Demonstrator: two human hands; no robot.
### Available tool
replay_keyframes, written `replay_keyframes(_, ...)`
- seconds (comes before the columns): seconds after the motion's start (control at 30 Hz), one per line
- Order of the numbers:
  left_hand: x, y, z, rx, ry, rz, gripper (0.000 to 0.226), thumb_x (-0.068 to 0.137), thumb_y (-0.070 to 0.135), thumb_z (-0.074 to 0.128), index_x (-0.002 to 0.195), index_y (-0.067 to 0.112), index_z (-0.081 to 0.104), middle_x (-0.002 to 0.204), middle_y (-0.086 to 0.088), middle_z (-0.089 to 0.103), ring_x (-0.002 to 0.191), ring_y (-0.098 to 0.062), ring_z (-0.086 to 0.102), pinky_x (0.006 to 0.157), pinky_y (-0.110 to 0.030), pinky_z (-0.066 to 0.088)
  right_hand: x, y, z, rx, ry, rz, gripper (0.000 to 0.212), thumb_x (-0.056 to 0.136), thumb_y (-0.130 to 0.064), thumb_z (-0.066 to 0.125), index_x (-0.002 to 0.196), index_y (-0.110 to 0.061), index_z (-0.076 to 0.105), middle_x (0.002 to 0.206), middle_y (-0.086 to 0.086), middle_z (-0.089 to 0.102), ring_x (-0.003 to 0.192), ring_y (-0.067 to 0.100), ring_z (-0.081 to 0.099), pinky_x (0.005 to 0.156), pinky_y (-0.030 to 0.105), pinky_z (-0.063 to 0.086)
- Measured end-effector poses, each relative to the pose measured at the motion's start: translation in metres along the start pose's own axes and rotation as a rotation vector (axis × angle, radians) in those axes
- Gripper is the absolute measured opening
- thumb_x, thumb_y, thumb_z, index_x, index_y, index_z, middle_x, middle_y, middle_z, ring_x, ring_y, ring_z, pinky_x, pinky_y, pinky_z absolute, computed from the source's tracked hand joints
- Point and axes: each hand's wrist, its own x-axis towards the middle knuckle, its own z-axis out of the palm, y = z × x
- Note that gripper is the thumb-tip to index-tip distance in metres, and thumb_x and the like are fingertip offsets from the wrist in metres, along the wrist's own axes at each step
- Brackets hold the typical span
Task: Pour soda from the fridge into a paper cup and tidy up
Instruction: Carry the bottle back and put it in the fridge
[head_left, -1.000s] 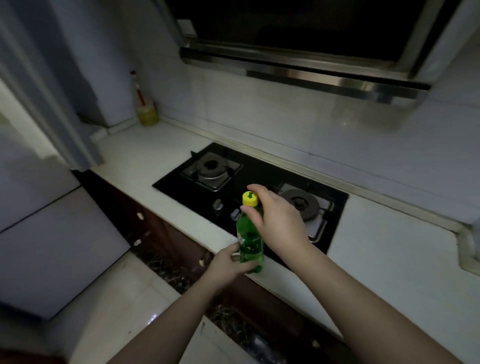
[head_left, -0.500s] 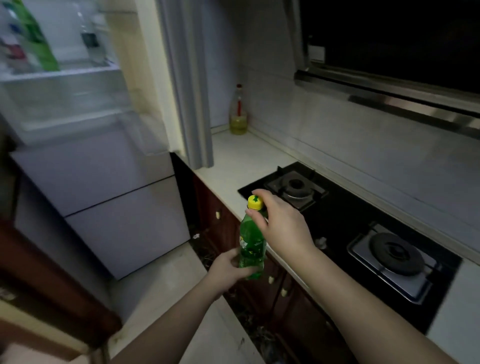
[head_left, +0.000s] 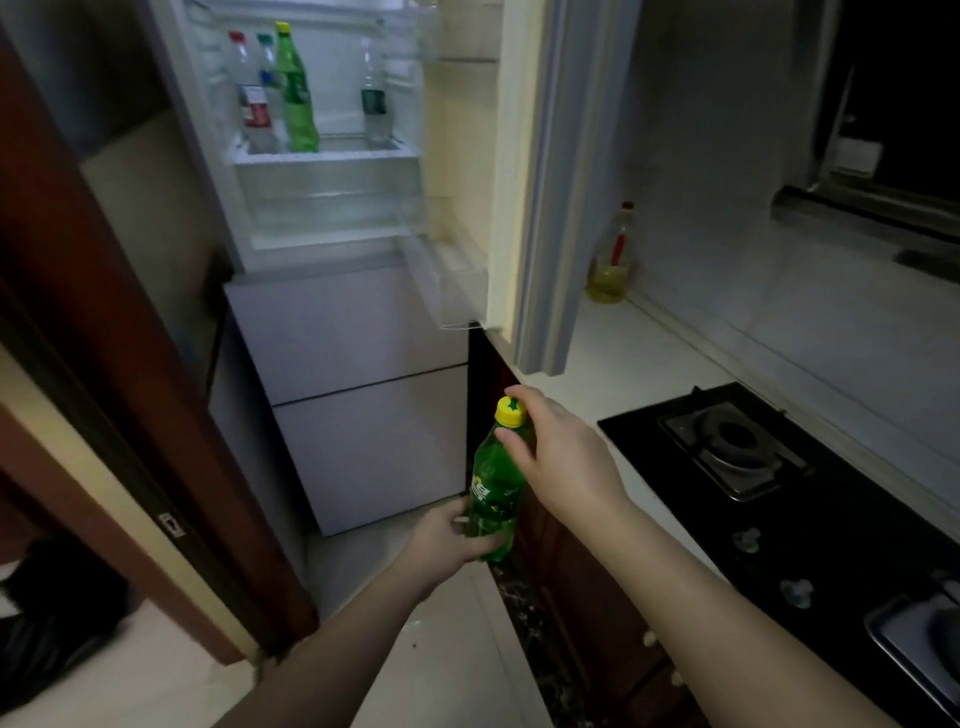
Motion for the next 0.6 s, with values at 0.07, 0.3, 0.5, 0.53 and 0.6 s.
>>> replay_keyframes(0.07, 0.004, -0.002, -0.01, -0.012, 0.045, -0.005, 0.037, 0.071, 0.015, 0.085, 0.105, 0.024, 0.07, 0.094, 0.004, 0.074, 0.081, -0.003, 0.069, 0.074, -0.028, 0.059, 0.013, -0.005, 0.007, 0.012, -0.025, -0.028, 0.042, 0.094, -0.042, 0.051, 0.133, -0.03, 0.041, 0.119, -0.005, 0.059, 0.103, 0.017, 0.057, 0.08, 0.037, 0.049)
replay_keyframes(0.3, 0.035, 0.0, -0.044, 0.005, 0.164, 0.007, 0.047, 0.07, 0.019, 0.086, 0.113, 0.019, 0.068, 0.099, 0.004, 0.075, 0.091, -0.01, 0.071, 0.082, -0.032, 0.059, 0.063, -0.013, 0.031, 0.094, -0.053, -0.118, 0.04, 0.094, -0.039, 0.052, 0.132, -0.03, 0.043, 0.114, -0.006, 0.059, 0.099, 0.019, 0.056, 0.074, 0.033, 0.044)
replay_keyframes(0.5, 0.077, 0.024, -0.069, 0.046, 0.296, 0.013, 0.046, 0.066, 0.029, 0.087, 0.108, 0.024, 0.07, 0.096, 0.007, 0.075, 0.089, -0.009, 0.071, 0.084, -0.034, 0.058, 0.127, -0.014, 0.039, 0.21, -0.052, -0.209, 0.04, 0.093, -0.033, 0.055, 0.131, -0.028, 0.045, 0.106, -0.004, 0.059, 0.089, 0.017, 0.058, 0.077, 0.034, 0.048)
replay_keyframes(0.53, 0.085, 0.027, -0.073, 0.059, 0.325, 0.014, 0.045, 0.066, 0.029, 0.087, 0.107, 0.024, 0.069, 0.095, 0.007, 0.076, 0.087, -0.008, 0.071, 0.084, -0.035, 0.058, 0.137, -0.014, 0.04, 0.23, -0.048, -0.218, 0.041, 0.093, -0.032, 0.056, 0.132, -0.027, 0.045, 0.106, -0.003, 0.059, 0.089, 0.017, 0.058, 0.078, 0.034, 0.048)
replay_keyframes(0.6, 0.097, 0.039, -0.079, 0.094, 0.393, 0.017, 0.044, 0.068, 0.028, 0.086, 0.108, 0.023, 0.069, 0.093, 0.008, 0.075, 0.083, -0.004, 0.07, 0.08, -0.029, 0.058, 0.156, -0.015, 0.042, 0.253, -0.052, -0.24, 0.043, 0.093, -0.031, 0.056, 0.134, -0.027, 0.043, 0.109, -0.002, 0.06, 0.091, 0.018, 0.059, 0.08, 0.034, 0.049)
